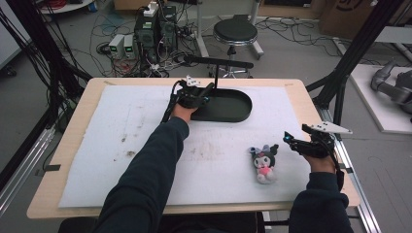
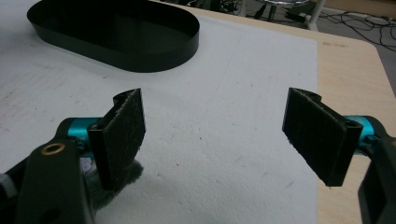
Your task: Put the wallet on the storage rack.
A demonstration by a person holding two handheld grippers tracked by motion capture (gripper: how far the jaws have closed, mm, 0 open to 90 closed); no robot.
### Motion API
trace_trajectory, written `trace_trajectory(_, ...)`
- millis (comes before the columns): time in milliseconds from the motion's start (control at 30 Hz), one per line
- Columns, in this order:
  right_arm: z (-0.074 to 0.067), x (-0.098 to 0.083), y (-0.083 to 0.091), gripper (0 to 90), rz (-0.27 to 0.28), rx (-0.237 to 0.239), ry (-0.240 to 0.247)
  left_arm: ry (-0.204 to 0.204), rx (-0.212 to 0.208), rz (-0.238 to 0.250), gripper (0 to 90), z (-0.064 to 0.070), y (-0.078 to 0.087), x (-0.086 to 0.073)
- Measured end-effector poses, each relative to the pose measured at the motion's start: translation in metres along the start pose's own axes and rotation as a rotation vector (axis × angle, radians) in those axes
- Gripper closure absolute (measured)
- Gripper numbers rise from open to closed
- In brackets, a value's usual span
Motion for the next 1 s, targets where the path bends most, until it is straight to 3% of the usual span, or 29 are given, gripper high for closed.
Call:
trace_trajectory(167, -0.001, 0.0, 0.0, 21.7, -0.001, 0.003, 0.008, 0.006, -0.039, -0.03, 50.5, 0.006, 0.003, -0.004)
trace_trajectory(300, -0.002, 0.001, 0.0, 21.7, 0.001, 0.004, 0.009, -0.024, -0.001, -0.025, 58.1, 0.008, -0.001, -0.005)
trace_trajectory(400, -0.002, 0.002, 0.0, 21.7, 0.005, 0.005, 0.012, -0.027, 0.005, -0.036, 57.0, 0.011, -0.007, -0.007)
trace_trajectory(467, -0.002, 0.001, -0.001, 21.7, 0.005, 0.006, 0.01, -0.004, 0.006, -0.046, 52.3, 0.013, -0.012, -0.009)
trace_trajectory(567, -0.002, 0.001, -0.001, 21.7, -0.002, 0.009, 0.01, 0.066, -0.012, -0.056, 42.6, 0.013, -0.016, -0.013)
trace_trajectory(633, -0.002, 0.001, -0.001, 21.7, 0.001, 0.011, 0.011, 0.072, -0.031, -0.062, 39.2, 0.013, -0.014, -0.013)
trace_trajectory(833, -0.002, 0.0, -0.001, 21.7, -0.003, 0.01, 0.02, 0.121, -0.032, 0.03, 30.7, 0.001, 0.016, 0.001)
trace_trajectory(1000, -0.004, 0.0, -0.002, 21.7, -0.003, 0.022, 0.026, 0.142, -0.038, 0.09, 30.4, -0.007, 0.046, 0.005)
Point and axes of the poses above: each handheld gripper's, and its own axes: y roughly backward along the jaws, x roughly out of its top, z roughly to its right, the point moved 2 cm from there along -y, roughly forward along the jaws, and after that the axes turned 12 degrees about z, right-handed, at the moved point
